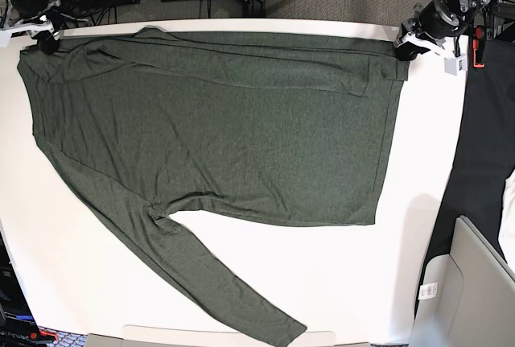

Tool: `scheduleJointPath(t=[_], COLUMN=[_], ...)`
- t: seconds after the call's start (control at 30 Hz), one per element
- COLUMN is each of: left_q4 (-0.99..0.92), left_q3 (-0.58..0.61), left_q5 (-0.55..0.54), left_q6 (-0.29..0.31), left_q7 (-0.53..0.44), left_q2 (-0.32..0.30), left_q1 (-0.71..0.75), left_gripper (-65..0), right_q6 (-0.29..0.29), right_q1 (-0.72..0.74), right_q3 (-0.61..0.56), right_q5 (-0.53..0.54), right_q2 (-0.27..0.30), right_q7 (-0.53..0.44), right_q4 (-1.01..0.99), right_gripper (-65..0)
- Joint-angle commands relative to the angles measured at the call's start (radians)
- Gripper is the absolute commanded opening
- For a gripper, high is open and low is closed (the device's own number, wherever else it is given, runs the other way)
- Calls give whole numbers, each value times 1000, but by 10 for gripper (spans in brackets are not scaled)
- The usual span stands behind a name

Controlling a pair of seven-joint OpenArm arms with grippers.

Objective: Fold the T-shirt properly
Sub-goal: 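Drag the folded edge away from the hem with both grippers, then open both grippers and lift them off the shirt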

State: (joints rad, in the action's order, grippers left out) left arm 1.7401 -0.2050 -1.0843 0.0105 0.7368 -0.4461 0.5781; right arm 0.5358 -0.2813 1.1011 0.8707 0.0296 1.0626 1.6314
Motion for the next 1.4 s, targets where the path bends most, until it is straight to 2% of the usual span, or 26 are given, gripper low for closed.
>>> scheduleJointPath(t=[0.0,0.1,0.17,0.43,0.77,1.03,1.37], left_q4=[14,14,14,44,48,48,77], left_q3=[-7,-7,-7,-11,-12,-12,-136], left_q5=[-3,-3,-3,-6,-6,-4,-6], left_q6=[-1,-1,-1,-1,-1,-1,-1], left_q7=[-4,-4,-4,-7,-1,-6,-1], left_q2=[-12,-12,-10,-10,-13,-16,-13], left_q1=[4,4,4,9,9,43,56], left_gripper=[-650,-650,-650,-650,-650,-650,-650], right_q6=[4,2,4,7,8,8,8], right_q1=[-9,-11,-11,-12,-83,-89,-54], right_q3=[7,7,7,7,81,109,103], right_q5=[20,20,20,25,146,157,155], right_q2=[16,10,2,2,8,11,11], right_q7=[-20,-20,-20,-20,-18,-18,-18], right_q4=[17,17,17,22,22,22,22], right_gripper=[-568,-465,-435,-434,-433,-433,-433])
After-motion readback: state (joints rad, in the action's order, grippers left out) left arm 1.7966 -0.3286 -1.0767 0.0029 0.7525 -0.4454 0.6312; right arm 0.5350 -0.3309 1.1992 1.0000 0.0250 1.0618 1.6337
